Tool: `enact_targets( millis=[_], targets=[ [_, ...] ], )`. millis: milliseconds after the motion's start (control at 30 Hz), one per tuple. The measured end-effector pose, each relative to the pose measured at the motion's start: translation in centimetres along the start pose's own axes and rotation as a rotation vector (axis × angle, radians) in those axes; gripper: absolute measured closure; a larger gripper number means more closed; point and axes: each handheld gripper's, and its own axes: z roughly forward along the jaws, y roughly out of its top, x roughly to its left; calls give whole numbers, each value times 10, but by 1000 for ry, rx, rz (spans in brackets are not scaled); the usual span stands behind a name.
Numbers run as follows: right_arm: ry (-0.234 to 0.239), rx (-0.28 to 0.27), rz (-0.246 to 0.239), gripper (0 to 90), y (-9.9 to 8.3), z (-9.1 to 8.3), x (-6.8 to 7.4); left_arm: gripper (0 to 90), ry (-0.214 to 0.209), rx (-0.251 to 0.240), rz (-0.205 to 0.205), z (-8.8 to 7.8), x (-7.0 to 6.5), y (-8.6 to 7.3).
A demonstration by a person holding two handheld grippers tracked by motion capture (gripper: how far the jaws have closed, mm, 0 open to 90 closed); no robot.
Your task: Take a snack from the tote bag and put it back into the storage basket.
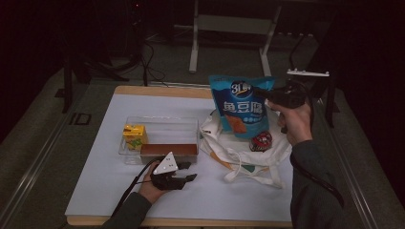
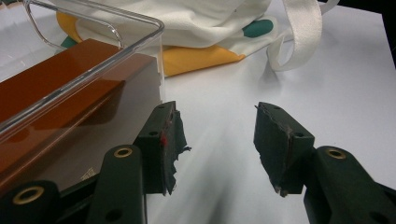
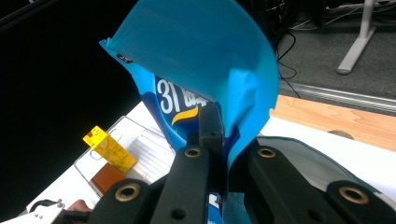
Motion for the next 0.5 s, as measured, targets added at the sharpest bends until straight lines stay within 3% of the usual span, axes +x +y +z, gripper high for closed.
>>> enact_targets(
  millis=[500],
  targets=[
    [33, 5, -12, 893, 3, 3, 16, 496, 3, 2, 1, 0, 0, 0]
  ],
)
